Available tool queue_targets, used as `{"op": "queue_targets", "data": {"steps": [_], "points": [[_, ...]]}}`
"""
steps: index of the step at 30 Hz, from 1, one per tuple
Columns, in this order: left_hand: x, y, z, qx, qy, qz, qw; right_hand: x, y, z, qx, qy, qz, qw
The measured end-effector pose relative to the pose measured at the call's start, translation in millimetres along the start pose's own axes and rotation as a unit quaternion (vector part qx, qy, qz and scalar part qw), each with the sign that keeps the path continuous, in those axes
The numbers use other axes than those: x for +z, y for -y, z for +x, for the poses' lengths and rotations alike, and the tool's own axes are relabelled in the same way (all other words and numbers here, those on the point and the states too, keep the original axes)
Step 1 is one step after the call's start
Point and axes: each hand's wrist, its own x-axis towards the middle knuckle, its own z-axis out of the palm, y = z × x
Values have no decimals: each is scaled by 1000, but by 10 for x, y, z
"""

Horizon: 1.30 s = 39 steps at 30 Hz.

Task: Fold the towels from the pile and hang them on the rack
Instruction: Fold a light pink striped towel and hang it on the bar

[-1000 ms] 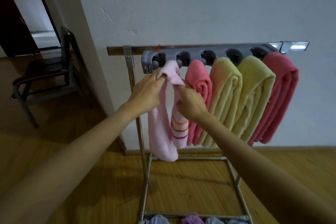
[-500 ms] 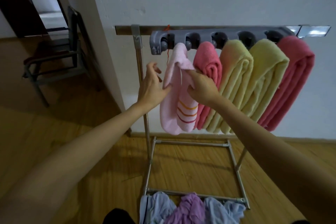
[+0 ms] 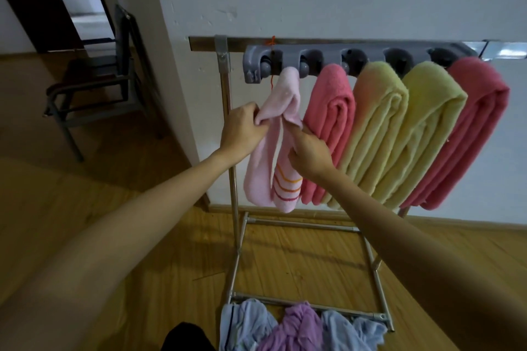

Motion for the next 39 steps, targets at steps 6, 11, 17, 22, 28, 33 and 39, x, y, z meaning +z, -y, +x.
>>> {"op": "queue_targets", "data": {"steps": [6,11,17,22,28,33,39], "points": [[37,0,-21,33,-7,21,999,130,-73,-60,23,-13,38,999],[218,204,-248,10,61,11,998,116,-198,-171,-4,-26,69,997],[499,466,-581,-80,190,-13,978,163,-187,-361,-16,-56,43,997],[711,545,-783,-131,200,-37,970,281,-170,-559,24,-111,96,989],[814,583,-830,-132,132,-41,982,482,-127,-598,150,-144,107,972],[740,785,-937,-148,55,5,987,656,-44,-545,128,-197,73,969],[532,954,-997,-145,25,41,988,864,139,-449,113,-158,183,964]]}}
